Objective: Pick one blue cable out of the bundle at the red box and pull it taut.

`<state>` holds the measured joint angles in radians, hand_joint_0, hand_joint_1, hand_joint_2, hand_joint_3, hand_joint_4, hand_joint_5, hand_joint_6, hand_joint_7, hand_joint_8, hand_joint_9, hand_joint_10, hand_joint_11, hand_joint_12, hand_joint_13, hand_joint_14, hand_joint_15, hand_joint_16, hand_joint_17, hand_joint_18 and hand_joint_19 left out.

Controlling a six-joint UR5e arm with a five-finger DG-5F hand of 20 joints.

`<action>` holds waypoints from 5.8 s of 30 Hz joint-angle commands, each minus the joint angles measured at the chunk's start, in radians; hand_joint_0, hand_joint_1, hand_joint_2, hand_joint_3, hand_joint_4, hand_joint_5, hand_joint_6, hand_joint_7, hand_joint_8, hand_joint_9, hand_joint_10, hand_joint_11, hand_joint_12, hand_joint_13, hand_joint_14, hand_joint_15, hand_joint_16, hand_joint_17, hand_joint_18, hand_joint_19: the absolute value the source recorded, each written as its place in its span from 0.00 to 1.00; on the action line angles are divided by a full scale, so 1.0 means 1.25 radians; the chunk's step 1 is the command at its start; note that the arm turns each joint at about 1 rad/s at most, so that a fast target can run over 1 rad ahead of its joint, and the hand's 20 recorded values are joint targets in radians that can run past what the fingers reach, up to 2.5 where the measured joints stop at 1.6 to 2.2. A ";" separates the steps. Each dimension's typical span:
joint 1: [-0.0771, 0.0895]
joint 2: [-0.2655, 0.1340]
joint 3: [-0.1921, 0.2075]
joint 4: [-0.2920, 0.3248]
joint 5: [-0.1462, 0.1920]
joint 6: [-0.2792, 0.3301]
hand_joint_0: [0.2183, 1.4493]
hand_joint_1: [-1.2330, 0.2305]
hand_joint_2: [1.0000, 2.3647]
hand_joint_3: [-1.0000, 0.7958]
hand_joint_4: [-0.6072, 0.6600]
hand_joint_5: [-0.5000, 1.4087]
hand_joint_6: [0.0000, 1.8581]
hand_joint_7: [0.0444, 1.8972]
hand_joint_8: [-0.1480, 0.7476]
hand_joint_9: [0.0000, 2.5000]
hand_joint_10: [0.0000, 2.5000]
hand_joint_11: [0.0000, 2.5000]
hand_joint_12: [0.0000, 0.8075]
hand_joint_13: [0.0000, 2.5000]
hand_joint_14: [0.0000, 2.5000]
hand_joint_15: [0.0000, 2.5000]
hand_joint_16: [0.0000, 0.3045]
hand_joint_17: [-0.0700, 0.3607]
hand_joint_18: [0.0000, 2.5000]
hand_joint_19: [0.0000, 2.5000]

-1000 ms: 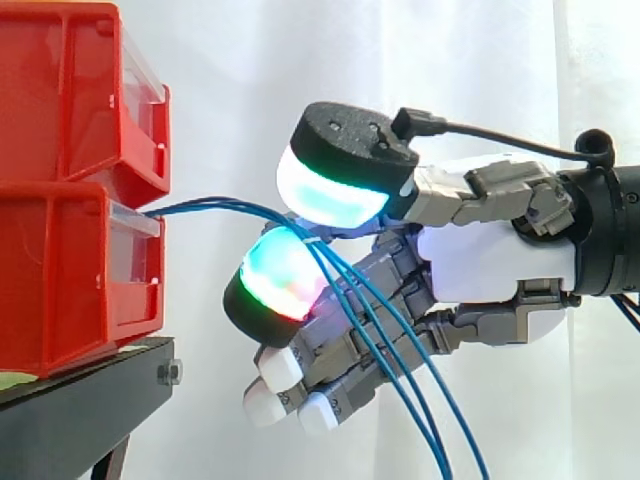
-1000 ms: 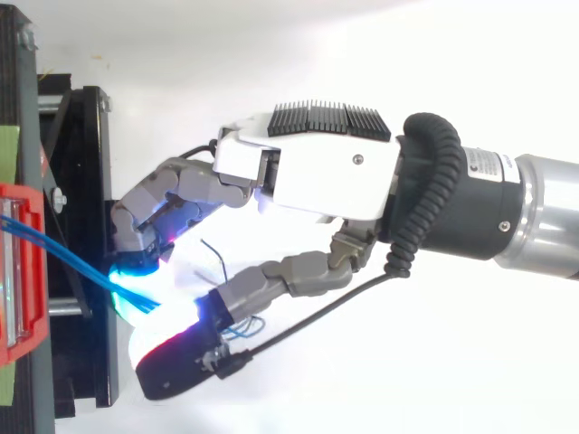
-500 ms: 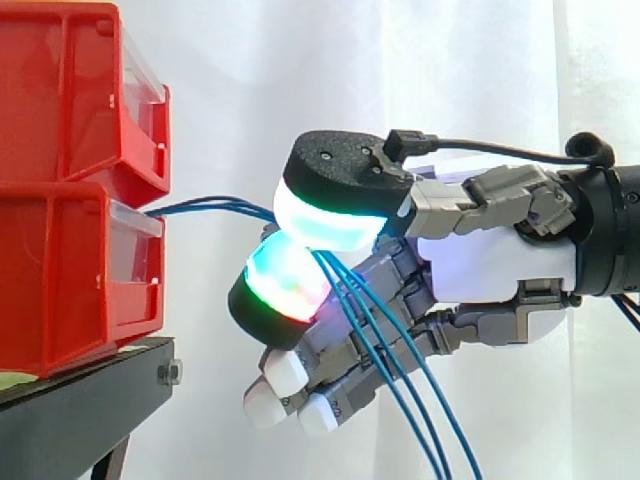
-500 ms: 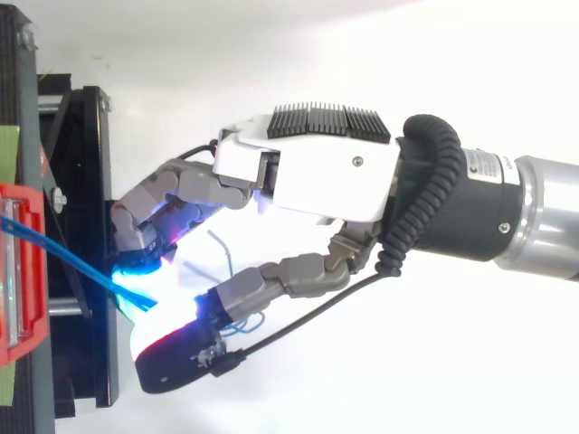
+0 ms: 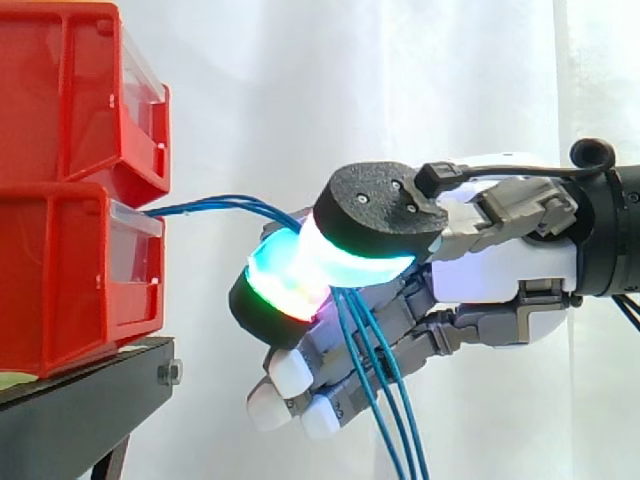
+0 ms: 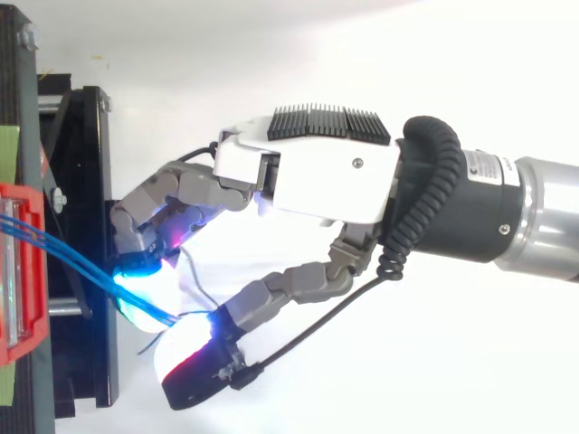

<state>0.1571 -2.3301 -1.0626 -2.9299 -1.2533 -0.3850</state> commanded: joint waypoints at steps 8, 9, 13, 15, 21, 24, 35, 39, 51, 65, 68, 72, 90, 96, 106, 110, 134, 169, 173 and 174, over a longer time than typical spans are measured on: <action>0.001 0.000 0.001 0.000 0.000 0.000 0.16 0.34 0.00 0.28 0.48 0.21 0.50 0.50 0.54 0.39 0.00 0.21 0.52 0.29 0.00 0.13 0.18 0.44 0.27 0.12; 0.001 0.000 0.001 0.000 0.000 0.000 0.16 0.37 0.00 0.28 0.48 0.21 0.49 0.50 0.54 0.39 0.00 0.21 0.51 0.29 0.00 0.13 0.18 0.45 0.27 0.12; 0.001 0.000 0.000 0.000 0.000 0.000 0.24 0.43 0.00 0.28 0.47 0.21 0.49 0.53 0.51 0.39 0.00 0.21 0.48 0.27 0.00 0.13 0.16 0.41 0.24 0.14; 0.001 0.000 0.000 0.000 0.000 0.000 0.27 0.43 0.00 0.28 0.47 0.21 0.48 0.54 0.50 0.38 0.00 0.21 0.47 0.27 0.00 0.13 0.15 0.40 0.23 0.15; 0.001 0.000 0.000 0.000 0.000 0.000 0.30 0.34 0.01 0.40 0.54 0.20 0.50 0.54 0.56 0.38 0.00 0.23 0.50 0.27 0.00 0.13 0.17 0.43 0.24 0.14; 0.002 0.000 0.000 0.000 0.000 0.000 0.34 0.27 0.01 0.44 0.56 0.20 0.50 0.53 0.57 0.37 0.00 0.23 0.50 0.27 0.00 0.13 0.17 0.43 0.25 0.14; 0.002 0.000 0.000 0.000 0.000 0.000 0.50 0.23 0.00 0.28 0.31 0.18 0.52 0.67 0.39 0.33 0.00 0.21 0.44 0.25 0.00 0.11 0.14 0.39 0.24 0.10; 0.002 0.000 0.001 0.000 0.000 0.001 0.44 0.19 0.00 0.28 0.30 0.18 0.52 0.60 0.36 0.33 0.00 0.20 0.42 0.25 0.00 0.11 0.13 0.38 0.24 0.10; 0.003 0.001 0.001 0.000 0.000 0.007 0.19 0.20 0.00 0.28 0.38 0.20 0.50 0.49 0.40 0.36 0.00 0.20 0.46 0.27 0.00 0.12 0.15 0.41 0.25 0.11; 0.004 0.004 0.001 -0.007 0.002 0.011 0.29 0.38 0.01 0.34 0.44 0.19 0.48 0.50 0.47 0.36 0.00 0.20 0.45 0.25 0.01 0.14 0.15 0.40 0.21 0.16; 0.004 0.004 0.001 -0.007 0.004 0.011 0.31 0.32 0.01 0.40 0.48 0.18 0.49 0.48 0.50 0.34 0.00 0.21 0.47 0.25 0.00 0.14 0.16 0.41 0.21 0.15; 0.004 0.004 0.001 -0.007 0.004 0.011 0.37 0.26 0.01 0.44 0.46 0.18 0.50 0.55 0.51 0.34 0.00 0.22 0.47 0.25 0.01 0.13 0.15 0.41 0.23 0.14; 0.007 0.004 0.001 -0.021 0.005 0.015 0.45 0.20 0.00 0.28 0.19 0.19 0.51 0.61 0.38 0.35 0.00 0.19 0.40 0.26 0.00 0.11 0.12 0.35 0.22 0.09; 0.009 0.004 0.001 -0.027 0.005 0.028 0.33 0.23 0.00 0.28 0.21 0.20 0.50 0.52 0.37 0.36 0.00 0.17 0.39 0.27 0.00 0.11 0.12 0.35 0.21 0.11; 0.012 0.004 0.001 -0.028 0.006 0.028 0.28 0.34 0.00 0.33 0.28 0.23 0.37 0.54 0.36 0.36 0.00 0.10 0.40 0.26 0.00 0.11 0.12 0.35 0.19 0.13; 0.012 0.004 0.001 -0.028 0.006 0.028 0.29 0.32 0.01 0.39 0.30 0.22 0.37 0.53 0.37 0.36 0.00 0.13 0.41 0.26 0.00 0.12 0.12 0.36 0.19 0.13; 0.012 0.004 0.001 -0.028 0.006 0.028 0.37 0.20 0.00 0.28 0.46 0.18 0.51 0.40 0.45 0.35 0.00 0.22 0.44 0.27 0.00 0.12 0.13 0.37 0.22 0.10; 0.015 0.004 0.001 -0.028 0.005 0.029 0.42 0.18 0.00 0.28 0.39 0.19 0.51 0.52 0.45 0.38 0.00 0.26 0.43 0.30 0.00 0.13 0.12 0.36 0.25 0.10; 0.014 0.004 0.001 -0.028 0.004 0.034 0.36 0.19 0.00 0.28 0.40 0.20 0.50 0.50 0.42 0.40 0.00 0.25 0.42 0.31 0.00 0.13 0.12 0.35 0.25 0.11; 0.014 0.004 0.001 -0.028 0.004 0.036 0.33 0.20 0.00 0.28 0.41 0.21 0.50 0.50 0.42 0.41 0.00 0.25 0.42 0.31 0.00 0.13 0.12 0.35 0.25 0.12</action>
<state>0.1751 -2.3255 -1.0615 -2.9652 -1.2482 -0.3449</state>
